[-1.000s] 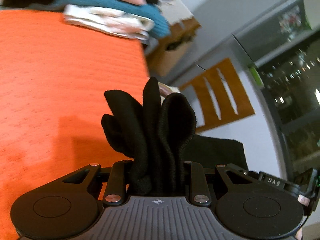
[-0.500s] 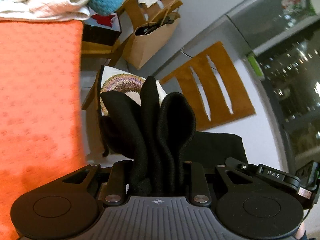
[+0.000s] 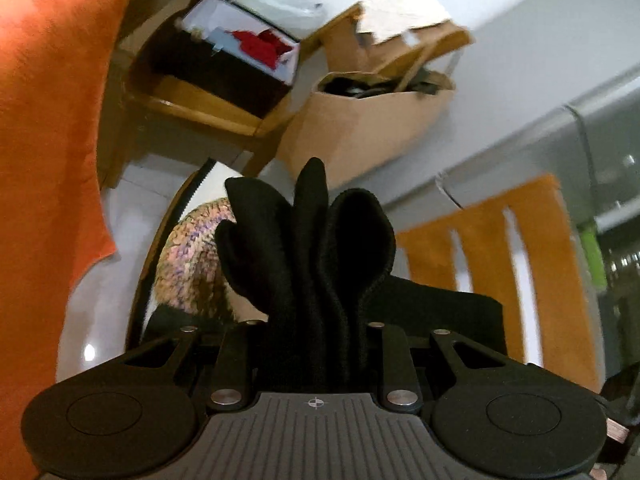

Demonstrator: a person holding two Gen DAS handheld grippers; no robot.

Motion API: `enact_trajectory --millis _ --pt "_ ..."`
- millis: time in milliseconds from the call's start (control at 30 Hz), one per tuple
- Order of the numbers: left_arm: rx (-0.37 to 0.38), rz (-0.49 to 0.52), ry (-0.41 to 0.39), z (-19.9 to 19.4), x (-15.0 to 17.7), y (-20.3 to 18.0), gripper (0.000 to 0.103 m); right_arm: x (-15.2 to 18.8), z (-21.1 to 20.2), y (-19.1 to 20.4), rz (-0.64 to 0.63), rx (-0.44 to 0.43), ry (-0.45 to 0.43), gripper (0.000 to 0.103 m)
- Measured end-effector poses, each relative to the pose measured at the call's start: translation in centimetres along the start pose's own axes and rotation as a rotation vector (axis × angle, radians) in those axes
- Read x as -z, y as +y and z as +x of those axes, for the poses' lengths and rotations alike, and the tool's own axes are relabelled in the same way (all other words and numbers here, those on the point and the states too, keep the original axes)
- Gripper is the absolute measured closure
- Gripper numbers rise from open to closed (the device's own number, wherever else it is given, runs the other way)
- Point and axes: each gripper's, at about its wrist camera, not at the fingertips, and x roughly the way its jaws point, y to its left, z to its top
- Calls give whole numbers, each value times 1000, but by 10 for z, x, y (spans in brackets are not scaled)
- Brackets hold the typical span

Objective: Fold clothes
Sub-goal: 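Lower the trousers bundle with the left gripper onto the woven chair cushion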

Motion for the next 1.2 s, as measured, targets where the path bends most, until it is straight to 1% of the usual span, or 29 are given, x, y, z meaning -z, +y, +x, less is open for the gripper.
enact_trajectory --millis 67,200,367,467,567,700,833,933,1000,1033,1067,1100,1133,1167,1200 --pt "-1 -33 -7 33 -10 9 75 -17 34 -15 -6 -5 5 84" --pt "-32 -29 -11 92 -31 23 75 -38 96 -40 1 -22 19 84" --pt "-35 3 -16 152 -66 38 75 -55 171 -70 54 -33 24 84" --pt "-22 -1 -21 188 -85 53 75 -66 215 -87 87 -48 17 84" --pt "-20 -41 -13 218 -101 68 75 -75 252 -98 100 -65 18 84" --pt "-5 -79 -42 243 -117 84 75 -78 288 -103 101 -64 24 84" --pt "-26 -60 -36 265 -126 94 74 -82 325 -108 101 -64 30 83" --pt "-56 -41 -14 277 -129 105 71 -85 352 -112 100 -63 36 83" --pt "-80 -38 13 280 -128 114 66 -83 362 -112 80 -43 63 83" --pt "-88 -49 11 277 -128 119 64 -81 366 -111 65 -30 75 82" --pt "-97 -60 9 274 -128 125 58 -80 368 -110 46 -13 80 80" --pt "-105 -74 -6 268 -128 130 52 -79 369 -109 29 14 88 77" --pt "-116 -80 -22 263 -128 134 49 -79 370 -108 11 40 95 77" --pt "-127 -87 -38 257 -128 137 46 -79 370 -107 -5 62 97 74" --pt "-134 -87 -45 252 -129 139 46 -80 369 -107 -22 84 99 73"
